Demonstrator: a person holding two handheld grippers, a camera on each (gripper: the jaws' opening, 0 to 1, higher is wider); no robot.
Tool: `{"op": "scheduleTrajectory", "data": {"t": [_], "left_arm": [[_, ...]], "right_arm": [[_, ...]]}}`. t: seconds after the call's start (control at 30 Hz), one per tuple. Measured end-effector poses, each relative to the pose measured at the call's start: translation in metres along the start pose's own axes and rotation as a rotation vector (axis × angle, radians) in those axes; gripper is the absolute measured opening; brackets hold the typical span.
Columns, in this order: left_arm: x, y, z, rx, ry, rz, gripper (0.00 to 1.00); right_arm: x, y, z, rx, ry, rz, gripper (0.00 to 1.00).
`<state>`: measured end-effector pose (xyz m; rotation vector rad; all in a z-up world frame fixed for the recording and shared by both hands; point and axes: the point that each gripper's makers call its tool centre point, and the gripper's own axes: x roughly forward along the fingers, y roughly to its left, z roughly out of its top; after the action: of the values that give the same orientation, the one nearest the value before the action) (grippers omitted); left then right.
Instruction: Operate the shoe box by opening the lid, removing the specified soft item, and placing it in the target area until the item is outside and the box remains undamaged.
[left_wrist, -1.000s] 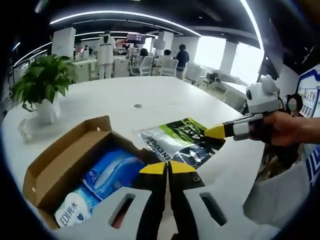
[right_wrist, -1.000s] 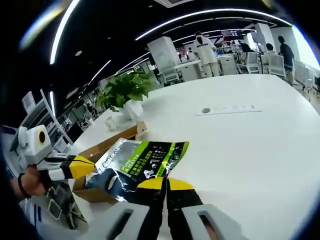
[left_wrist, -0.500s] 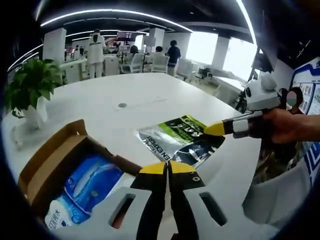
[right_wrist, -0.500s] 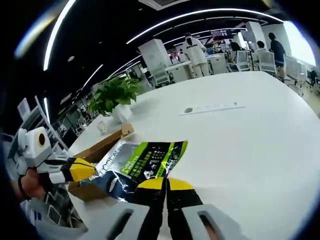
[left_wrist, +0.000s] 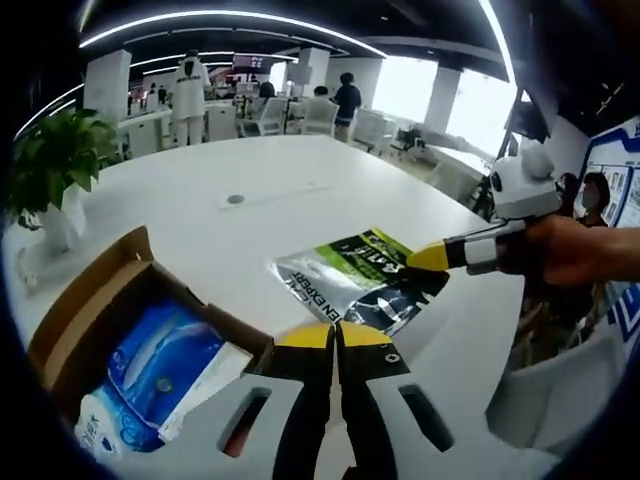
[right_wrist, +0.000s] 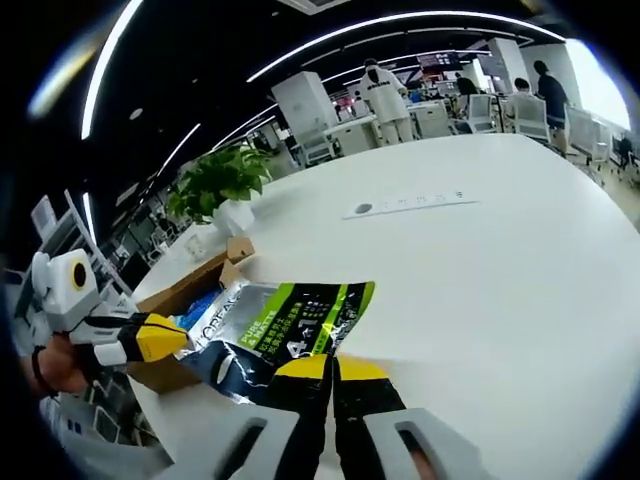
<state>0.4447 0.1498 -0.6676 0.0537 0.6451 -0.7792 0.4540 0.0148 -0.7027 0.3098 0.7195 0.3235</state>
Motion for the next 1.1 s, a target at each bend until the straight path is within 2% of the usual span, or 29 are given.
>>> {"op": "scheduleTrajectory", "data": {"t": [0.1, 0.5, 0.87, 1.1], "left_arm": [[0.006, -0.002, -0.006, -0.004, 0.009, 0.000, 0.00], [0.027, -0.003, -0.038, -0.020, 0.061, 0.016, 0.00], [0.040, 0.005, -0.050, -0.030, 0.087, 0.039, 0.00], [0.048, 0.007, -0.059, -0.029, 0.109, 0.049, 0.00]], "right_arm": [[0.002, -0.005, -0.003, -0.002, 0.007, -0.001, 0.00], [0.016, -0.022, -0.034, 0.005, 0.054, -0.009, 0.00], [0.030, -0.029, -0.046, -0.002, 0.077, 0.002, 0.00], [0.031, -0.026, -0.054, -0.009, 0.091, 0.006, 0.00]]}}
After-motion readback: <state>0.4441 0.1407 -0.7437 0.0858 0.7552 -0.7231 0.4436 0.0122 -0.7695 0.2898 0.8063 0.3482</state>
